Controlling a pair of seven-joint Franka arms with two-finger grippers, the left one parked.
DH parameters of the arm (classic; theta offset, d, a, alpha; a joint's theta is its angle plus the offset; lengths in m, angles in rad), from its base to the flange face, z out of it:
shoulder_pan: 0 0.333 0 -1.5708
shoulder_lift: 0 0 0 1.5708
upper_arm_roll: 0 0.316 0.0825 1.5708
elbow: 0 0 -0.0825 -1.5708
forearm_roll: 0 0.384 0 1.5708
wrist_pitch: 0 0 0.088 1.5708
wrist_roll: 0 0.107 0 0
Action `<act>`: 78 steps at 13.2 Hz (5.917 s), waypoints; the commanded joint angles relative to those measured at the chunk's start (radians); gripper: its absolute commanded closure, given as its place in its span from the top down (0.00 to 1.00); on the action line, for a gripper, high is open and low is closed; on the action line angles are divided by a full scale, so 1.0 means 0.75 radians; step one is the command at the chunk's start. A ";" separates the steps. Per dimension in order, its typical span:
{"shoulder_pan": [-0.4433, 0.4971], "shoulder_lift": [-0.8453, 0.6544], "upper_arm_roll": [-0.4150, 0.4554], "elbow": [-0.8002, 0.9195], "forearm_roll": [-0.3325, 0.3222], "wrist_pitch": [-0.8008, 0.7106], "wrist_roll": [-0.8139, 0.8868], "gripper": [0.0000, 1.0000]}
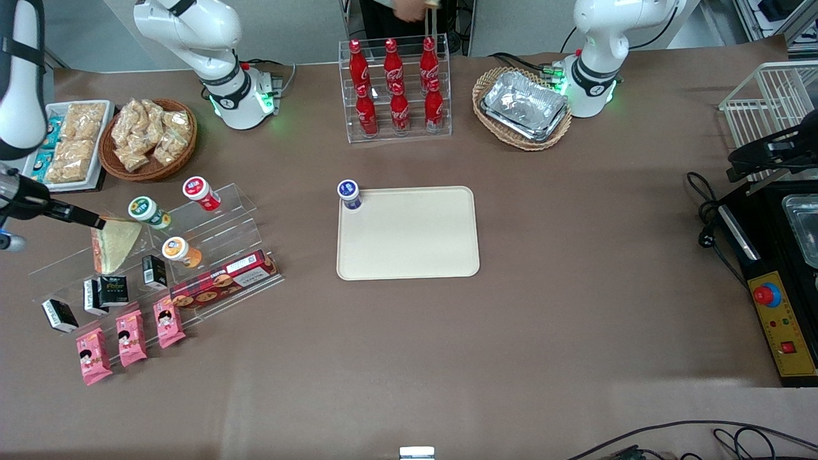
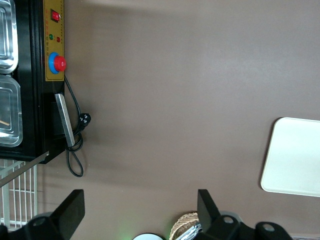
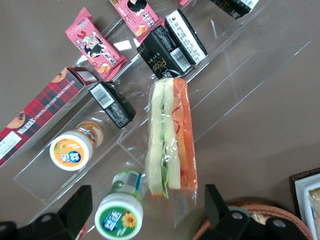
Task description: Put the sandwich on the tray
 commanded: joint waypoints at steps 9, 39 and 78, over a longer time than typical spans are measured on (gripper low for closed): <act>-0.029 0.053 -0.013 -0.168 -0.026 0.293 -0.028 1.00; 0.235 0.239 0.054 0.656 0.003 -0.447 -0.353 0.40; 0.898 0.963 0.619 0.650 -0.363 0.424 -0.729 0.41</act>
